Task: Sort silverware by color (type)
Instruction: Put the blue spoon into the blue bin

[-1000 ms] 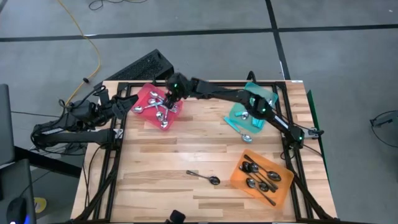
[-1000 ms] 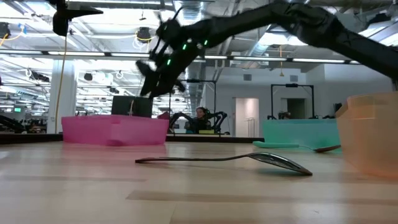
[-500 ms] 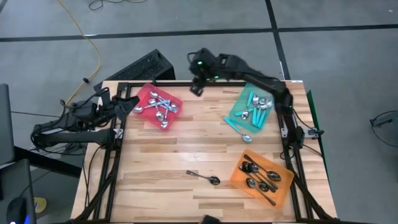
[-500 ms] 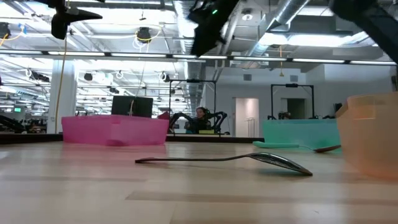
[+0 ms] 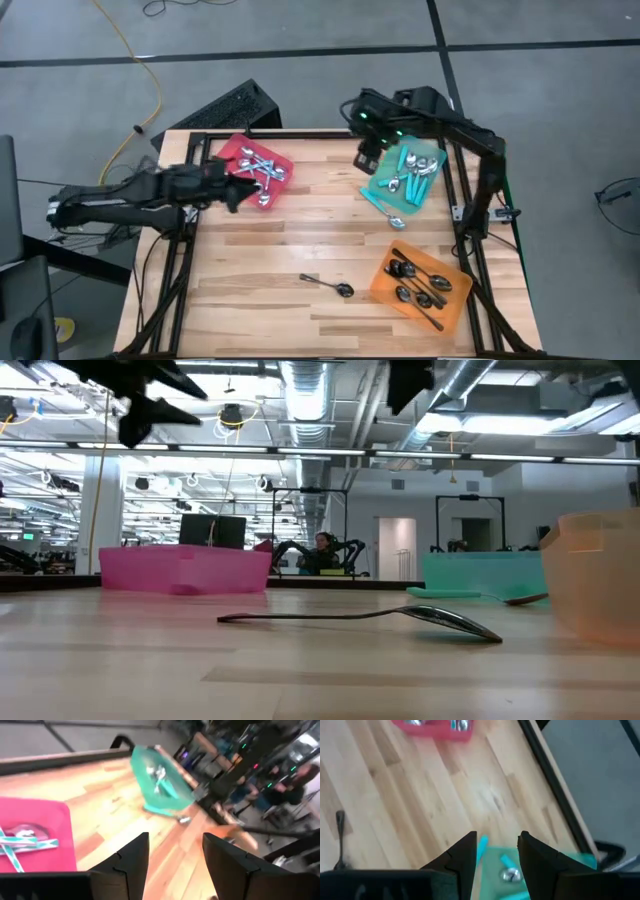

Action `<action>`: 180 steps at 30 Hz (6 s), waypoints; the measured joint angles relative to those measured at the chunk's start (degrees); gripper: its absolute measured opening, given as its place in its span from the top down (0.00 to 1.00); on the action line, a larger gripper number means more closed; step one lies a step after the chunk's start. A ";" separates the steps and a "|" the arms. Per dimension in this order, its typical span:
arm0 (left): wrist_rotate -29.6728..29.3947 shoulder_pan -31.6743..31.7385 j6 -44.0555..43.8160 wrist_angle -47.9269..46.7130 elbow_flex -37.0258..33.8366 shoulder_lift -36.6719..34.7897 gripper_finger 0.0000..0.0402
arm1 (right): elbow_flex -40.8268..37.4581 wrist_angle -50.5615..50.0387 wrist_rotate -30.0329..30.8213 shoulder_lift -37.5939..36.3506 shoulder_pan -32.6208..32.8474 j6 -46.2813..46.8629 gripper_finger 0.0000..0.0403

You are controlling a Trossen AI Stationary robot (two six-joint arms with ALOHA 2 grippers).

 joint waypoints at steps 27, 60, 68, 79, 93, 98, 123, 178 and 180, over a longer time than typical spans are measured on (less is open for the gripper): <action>5.22 0.00 -2.62 19.67 0.00 17.48 0.58 | -66.18 27.04 2.12 -19.02 17.19 40.15 0.59; 3.71 0.00 -2.62 19.76 0.00 17.48 0.58 | -69.38 26.38 -1.18 -0.41 15.62 36.09 0.56; 3.62 0.00 -2.60 19.77 0.00 17.48 0.58 | -70.17 26.65 -2.69 -0.43 15.63 36.93 0.77; 3.62 0.00 -2.60 19.76 0.00 17.48 0.58 | -68.16 27.21 -3.08 -0.45 18.10 36.49 0.96; 3.60 0.00 -2.60 19.78 0.00 17.48 0.58 | -54.46 29.79 -3.11 -0.45 22.12 32.69 0.97; 3.60 0.00 -3.04 19.80 0.00 17.48 0.58 | -50.30 33.95 -3.65 -0.45 23.34 29.37 0.97; 4.17 -2.47 4.35 26.25 0.00 17.50 0.58 | -48.36 59.40 -1.14 -0.69 23.99 21.11 0.97; 2.06 -3.65 1.17 24.40 -0.02 17.90 0.51 | -95.37 89.80 -2.64 -43.59 12.16 55.02 0.97; 1.58 -3.61 0.69 24.33 -0.02 17.92 0.51 | -95.03 89.30 -2.50 -44.56 11.75 55.20 0.97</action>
